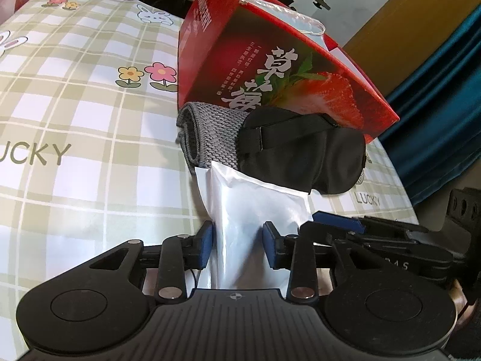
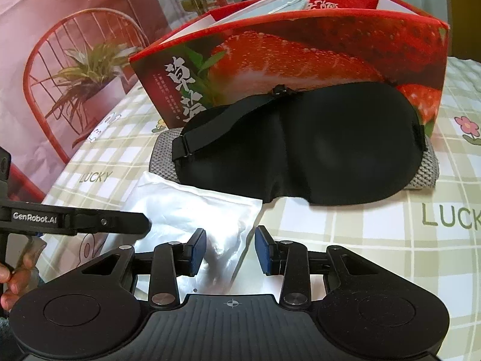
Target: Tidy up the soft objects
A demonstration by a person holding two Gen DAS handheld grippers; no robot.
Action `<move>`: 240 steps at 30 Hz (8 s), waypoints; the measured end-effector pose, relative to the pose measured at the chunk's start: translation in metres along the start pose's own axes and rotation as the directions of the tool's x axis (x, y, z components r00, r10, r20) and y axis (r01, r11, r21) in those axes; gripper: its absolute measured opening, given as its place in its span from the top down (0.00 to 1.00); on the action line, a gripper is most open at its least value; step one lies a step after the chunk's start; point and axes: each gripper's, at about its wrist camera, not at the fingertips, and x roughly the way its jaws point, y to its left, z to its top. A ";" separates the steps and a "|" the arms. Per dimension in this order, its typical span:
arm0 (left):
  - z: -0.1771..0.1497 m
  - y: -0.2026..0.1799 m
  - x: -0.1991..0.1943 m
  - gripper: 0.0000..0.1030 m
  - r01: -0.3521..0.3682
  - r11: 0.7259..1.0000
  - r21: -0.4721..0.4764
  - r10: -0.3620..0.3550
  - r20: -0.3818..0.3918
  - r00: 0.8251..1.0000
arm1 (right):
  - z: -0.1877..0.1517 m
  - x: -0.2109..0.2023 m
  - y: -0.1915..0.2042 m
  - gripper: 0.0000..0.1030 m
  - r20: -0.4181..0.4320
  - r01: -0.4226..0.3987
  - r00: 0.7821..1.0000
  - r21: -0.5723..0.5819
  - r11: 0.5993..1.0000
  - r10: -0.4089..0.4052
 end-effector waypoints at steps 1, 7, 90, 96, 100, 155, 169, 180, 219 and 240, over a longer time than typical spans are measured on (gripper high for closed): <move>0.000 -0.001 0.000 0.61 -0.006 1.000 0.007 0.006 0.000 1.000 | 0.001 0.001 0.001 0.67 -0.001 0.001 1.000 -0.004 1.000 -0.001; 0.001 -0.003 -0.005 0.59 -0.033 0.999 0.040 0.034 -0.011 0.999 | 0.002 0.003 0.002 0.66 -0.006 0.006 1.000 -0.015 1.000 -0.006; 0.164 -0.085 -0.001 0.26 -0.141 0.944 0.299 0.061 0.262 0.963 | 0.168 -0.001 -0.034 0.83 0.279 0.130 0.958 -0.208 0.969 -0.069; 0.158 -0.092 -0.012 0.15 -0.190 0.936 0.298 0.102 0.288 0.952 | 0.166 -0.014 -0.026 0.47 0.297 0.182 0.948 -0.211 0.960 -0.114; 0.154 -0.098 -0.021 0.06 -0.237 0.924 0.301 0.138 0.318 0.938 | 0.162 -0.025 -0.026 0.28 0.308 0.206 0.941 -0.200 0.958 -0.138; 0.055 -0.084 0.012 0.00 -0.405 0.878 0.254 0.360 0.206 0.910 | 0.029 -0.019 -0.072 0.00 0.302 0.253 0.922 -0.001 0.967 -0.241; 0.045 -0.061 0.044 0.00 -0.390 0.898 0.203 0.371 0.126 0.920 | 0.027 0.012 -0.059 0.00 0.280 0.316 0.916 -0.061 0.947 -0.287; 0.037 -0.056 0.049 0.00 -0.400 0.892 0.211 0.376 0.146 0.915 | 0.026 0.020 -0.060 0.00 0.247 0.312 0.926 -0.082 0.947 -0.284; 0.043 -0.065 0.008 0.48 -0.221 0.960 0.173 0.183 0.209 0.961 | 0.026 0.008 -0.081 0.00 0.249 0.205 0.950 -0.047 0.978 -0.188; 0.042 -0.051 0.008 0.86 -0.144 0.983 0.114 0.121 0.188 0.975 | 0.028 -0.021 -0.077 0.18 0.267 0.159 0.953 -0.043 0.986 -0.142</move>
